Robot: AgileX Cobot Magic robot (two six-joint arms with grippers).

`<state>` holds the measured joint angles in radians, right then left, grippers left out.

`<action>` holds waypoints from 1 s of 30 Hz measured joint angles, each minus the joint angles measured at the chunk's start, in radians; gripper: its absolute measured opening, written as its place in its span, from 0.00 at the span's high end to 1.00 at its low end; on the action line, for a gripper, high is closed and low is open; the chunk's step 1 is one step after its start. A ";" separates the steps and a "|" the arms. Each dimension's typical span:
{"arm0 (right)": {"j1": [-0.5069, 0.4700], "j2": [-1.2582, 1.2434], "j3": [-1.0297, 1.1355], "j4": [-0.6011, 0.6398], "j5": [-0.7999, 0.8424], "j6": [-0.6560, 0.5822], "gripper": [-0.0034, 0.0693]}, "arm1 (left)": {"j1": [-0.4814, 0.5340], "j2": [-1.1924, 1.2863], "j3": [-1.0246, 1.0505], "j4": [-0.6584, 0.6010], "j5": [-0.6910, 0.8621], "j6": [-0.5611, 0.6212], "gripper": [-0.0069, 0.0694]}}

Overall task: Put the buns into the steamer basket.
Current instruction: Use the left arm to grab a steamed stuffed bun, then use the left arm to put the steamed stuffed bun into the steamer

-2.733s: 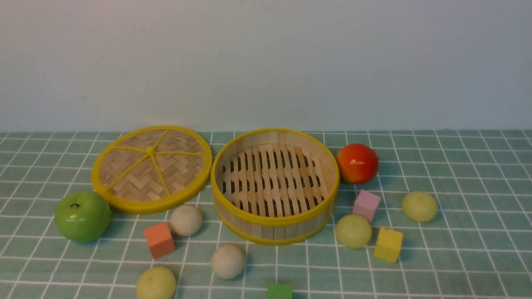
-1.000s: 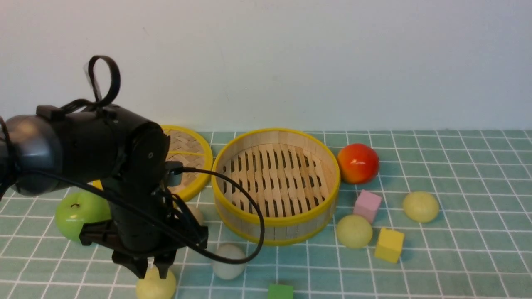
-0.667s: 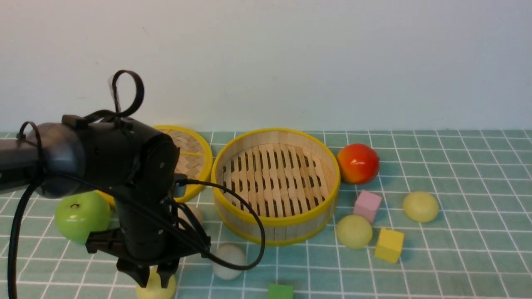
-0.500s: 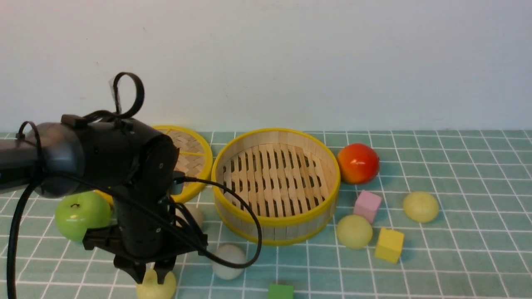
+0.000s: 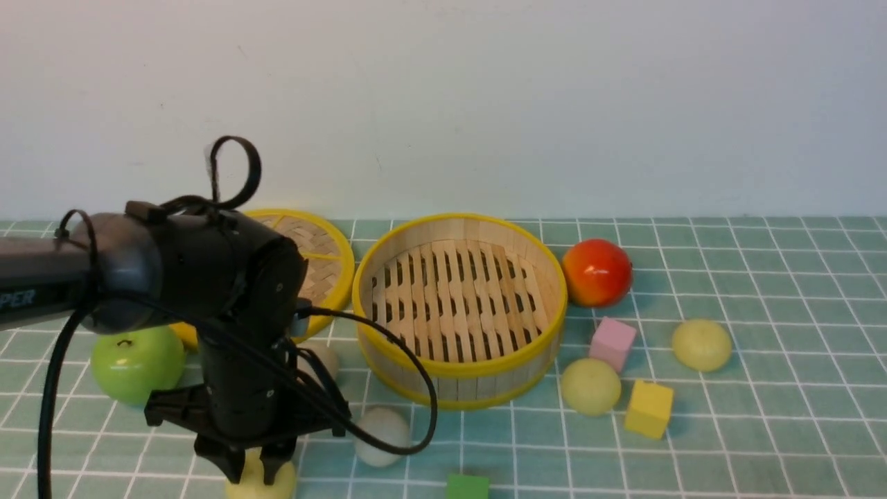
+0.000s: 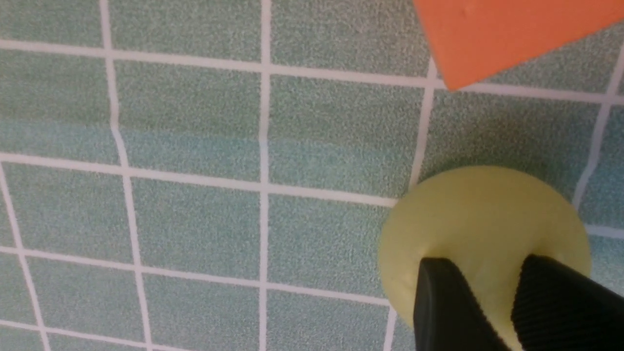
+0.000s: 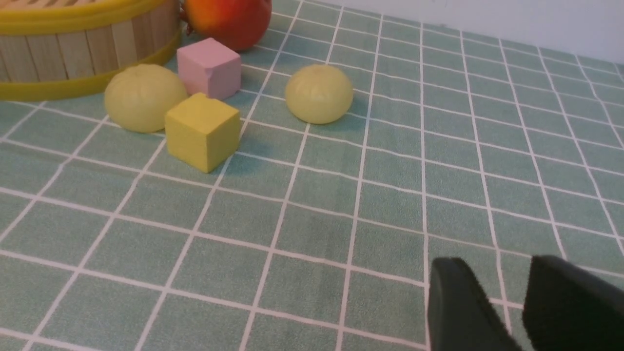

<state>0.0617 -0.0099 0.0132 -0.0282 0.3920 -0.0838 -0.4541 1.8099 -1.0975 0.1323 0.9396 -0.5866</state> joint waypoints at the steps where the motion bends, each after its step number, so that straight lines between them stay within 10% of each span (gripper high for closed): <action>1: 0.000 0.000 0.000 0.000 0.000 0.000 0.63 | 0.000 0.002 0.000 0.000 -0.001 0.000 0.60; 15: 0.000 0.000 0.000 0.000 0.000 0.000 0.63 | 0.000 0.008 0.000 -0.001 -0.024 0.050 0.92; 30: 0.000 0.000 0.000 -0.001 0.000 0.000 0.63 | 0.000 -0.091 -0.150 -0.044 0.049 0.093 0.93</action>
<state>0.0617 -0.0099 0.0132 -0.0292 0.3920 -0.0838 -0.4541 1.7191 -1.2478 0.0888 0.9890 -0.4939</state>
